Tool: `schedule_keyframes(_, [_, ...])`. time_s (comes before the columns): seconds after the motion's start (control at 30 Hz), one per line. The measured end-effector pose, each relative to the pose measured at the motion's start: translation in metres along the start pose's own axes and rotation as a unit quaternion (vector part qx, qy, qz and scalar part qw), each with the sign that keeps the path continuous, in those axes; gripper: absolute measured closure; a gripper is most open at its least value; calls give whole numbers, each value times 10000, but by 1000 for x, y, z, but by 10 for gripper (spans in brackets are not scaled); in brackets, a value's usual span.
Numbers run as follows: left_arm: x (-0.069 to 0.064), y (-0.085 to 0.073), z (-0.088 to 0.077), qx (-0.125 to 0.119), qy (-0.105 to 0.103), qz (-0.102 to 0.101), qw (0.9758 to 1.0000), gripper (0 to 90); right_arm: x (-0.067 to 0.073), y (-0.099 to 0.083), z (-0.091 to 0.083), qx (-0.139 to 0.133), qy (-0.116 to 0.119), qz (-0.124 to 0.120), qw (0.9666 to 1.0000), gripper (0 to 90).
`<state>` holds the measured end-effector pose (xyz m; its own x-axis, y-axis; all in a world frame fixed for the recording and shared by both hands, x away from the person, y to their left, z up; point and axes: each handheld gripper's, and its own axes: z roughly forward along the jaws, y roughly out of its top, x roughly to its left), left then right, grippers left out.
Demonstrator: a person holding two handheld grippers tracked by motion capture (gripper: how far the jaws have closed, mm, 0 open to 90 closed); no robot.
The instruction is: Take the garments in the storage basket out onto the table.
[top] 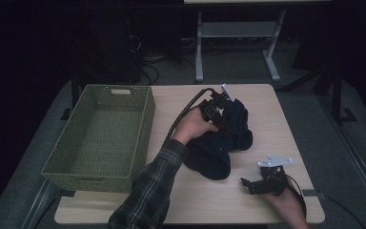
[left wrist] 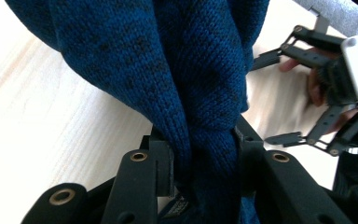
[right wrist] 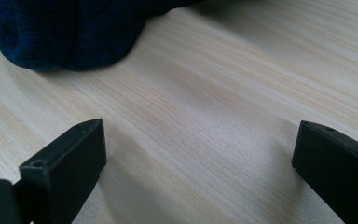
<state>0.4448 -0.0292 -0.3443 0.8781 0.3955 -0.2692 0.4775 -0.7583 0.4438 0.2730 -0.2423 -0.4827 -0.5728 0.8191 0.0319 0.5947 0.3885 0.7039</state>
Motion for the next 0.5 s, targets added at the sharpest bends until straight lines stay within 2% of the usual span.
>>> schedule_keyframes(0.2, [15,-4,10,13,111,2,9999,657,0,0,0,1,1,-1,10000,25])
schedule_keyframes(0.27, [21,-6,13,26,252,-39,9997,653,0,0,0,-9,5,3,10000,25])
schedule_keyframes(0.5, [39,-12,23,21,414,-127,9991,643,0,0,0,-3,3,2,10000,25])
